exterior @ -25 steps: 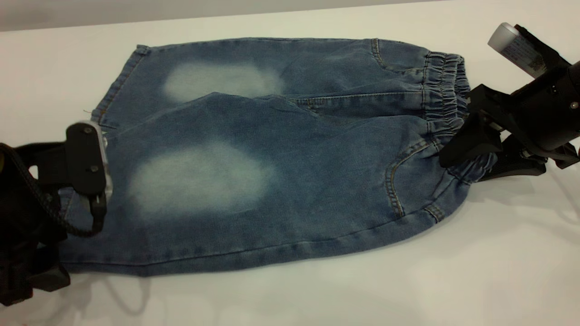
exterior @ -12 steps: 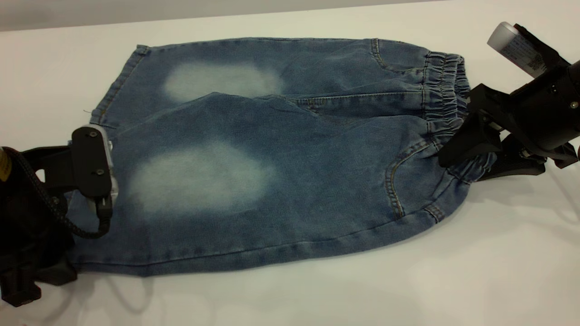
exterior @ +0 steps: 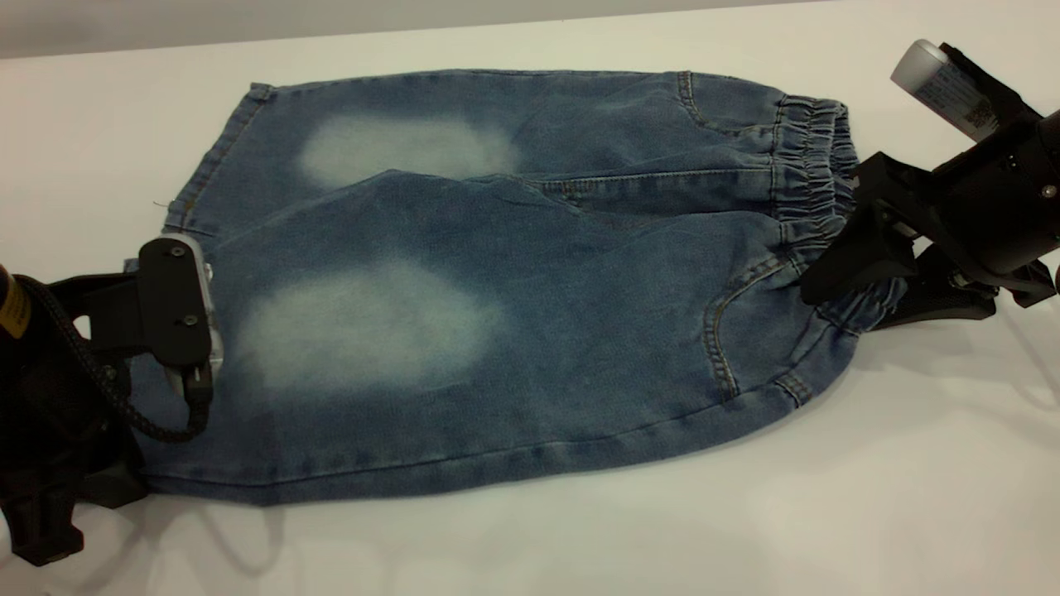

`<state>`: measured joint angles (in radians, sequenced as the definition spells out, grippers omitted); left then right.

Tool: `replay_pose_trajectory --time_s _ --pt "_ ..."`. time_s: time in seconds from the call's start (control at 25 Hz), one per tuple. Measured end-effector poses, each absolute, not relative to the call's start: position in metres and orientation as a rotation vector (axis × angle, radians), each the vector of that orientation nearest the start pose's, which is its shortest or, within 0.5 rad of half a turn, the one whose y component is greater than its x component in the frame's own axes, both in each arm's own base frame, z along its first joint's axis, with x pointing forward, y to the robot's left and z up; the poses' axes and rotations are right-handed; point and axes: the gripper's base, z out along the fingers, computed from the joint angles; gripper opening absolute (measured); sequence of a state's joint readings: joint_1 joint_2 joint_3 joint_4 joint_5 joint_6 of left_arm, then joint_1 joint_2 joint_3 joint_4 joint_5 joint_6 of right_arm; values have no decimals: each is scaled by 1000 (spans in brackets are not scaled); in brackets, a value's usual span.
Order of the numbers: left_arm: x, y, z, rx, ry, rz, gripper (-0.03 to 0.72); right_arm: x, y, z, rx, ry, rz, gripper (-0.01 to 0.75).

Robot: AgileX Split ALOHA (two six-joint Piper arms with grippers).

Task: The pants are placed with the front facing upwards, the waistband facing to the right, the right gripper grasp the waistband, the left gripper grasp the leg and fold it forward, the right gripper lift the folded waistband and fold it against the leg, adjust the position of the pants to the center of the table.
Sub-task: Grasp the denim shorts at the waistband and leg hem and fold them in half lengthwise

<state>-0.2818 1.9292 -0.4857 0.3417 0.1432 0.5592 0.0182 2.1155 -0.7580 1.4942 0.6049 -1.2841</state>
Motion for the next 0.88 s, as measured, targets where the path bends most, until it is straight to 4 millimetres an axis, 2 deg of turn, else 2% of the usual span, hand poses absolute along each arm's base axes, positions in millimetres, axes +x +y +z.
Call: replay_pose_trajectory --time_s 0.56,0.88 --pt "210 -56 42 1669 2589 107 141 292 57 39 134 2822 909 335" --pt "205 -50 48 1763 2615 147 340 292 57 39 127 2822 909 335"
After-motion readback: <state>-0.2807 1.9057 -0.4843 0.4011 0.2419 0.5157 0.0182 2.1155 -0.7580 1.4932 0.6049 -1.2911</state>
